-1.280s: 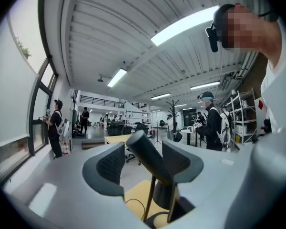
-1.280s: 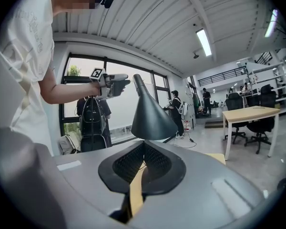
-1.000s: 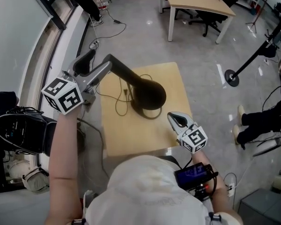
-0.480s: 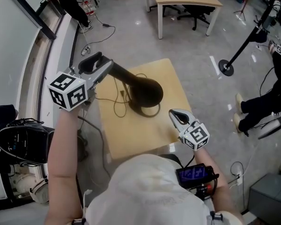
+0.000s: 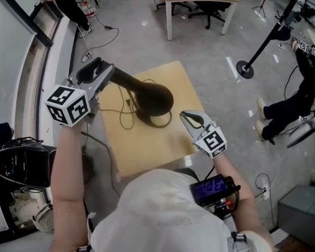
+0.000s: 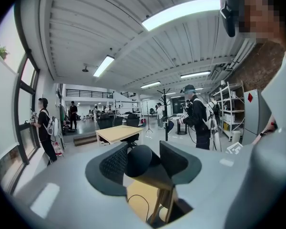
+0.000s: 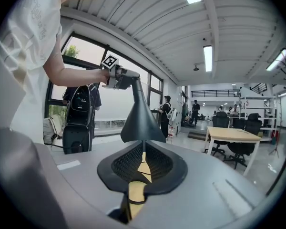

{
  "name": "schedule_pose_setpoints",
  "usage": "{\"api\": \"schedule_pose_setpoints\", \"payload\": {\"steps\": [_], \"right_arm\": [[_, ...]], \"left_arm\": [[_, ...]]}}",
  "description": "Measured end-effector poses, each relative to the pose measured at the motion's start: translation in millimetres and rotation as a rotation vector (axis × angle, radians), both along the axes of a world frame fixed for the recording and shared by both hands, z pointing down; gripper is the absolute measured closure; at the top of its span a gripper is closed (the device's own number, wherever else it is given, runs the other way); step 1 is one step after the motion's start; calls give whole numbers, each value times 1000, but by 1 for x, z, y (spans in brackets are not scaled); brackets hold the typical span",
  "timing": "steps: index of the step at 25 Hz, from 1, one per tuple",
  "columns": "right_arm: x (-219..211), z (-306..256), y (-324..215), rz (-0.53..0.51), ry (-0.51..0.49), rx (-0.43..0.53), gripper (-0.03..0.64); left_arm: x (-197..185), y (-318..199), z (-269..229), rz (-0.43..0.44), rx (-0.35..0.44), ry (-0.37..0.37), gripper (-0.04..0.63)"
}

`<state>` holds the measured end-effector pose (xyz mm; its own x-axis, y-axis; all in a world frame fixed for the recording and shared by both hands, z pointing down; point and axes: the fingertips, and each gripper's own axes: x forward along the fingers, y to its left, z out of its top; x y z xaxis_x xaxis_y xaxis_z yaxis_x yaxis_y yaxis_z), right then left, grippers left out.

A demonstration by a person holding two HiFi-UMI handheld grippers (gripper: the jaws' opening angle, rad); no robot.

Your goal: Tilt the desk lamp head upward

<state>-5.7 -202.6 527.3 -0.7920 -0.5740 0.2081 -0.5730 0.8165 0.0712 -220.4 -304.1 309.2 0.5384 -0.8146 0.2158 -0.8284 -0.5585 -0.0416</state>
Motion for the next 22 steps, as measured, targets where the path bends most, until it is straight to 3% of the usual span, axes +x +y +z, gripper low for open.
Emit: {"api": "schedule_pose_setpoints", "payload": {"steps": [4, 9, 12, 16, 22], "right_arm": [[-11, -1, -7, -26, 118, 93, 558], [-34, 25, -15, -97, 439, 320, 506], [-39, 36, -24, -88, 570, 428, 492], [-38, 44, -31, -66, 670, 518, 480], [-41, 43, -43, -23, 728, 639, 471]], "left_arm": [[-4, -1, -1, -17, 1, -2, 385], [-4, -3, -1, -9, 3, 13, 385], [-3, -4, 0, -7, 3, 12, 385], [-2, -3, 0, -9, 3, 15, 385], [-3, -3, 3, -11, -7, 26, 385]]}}
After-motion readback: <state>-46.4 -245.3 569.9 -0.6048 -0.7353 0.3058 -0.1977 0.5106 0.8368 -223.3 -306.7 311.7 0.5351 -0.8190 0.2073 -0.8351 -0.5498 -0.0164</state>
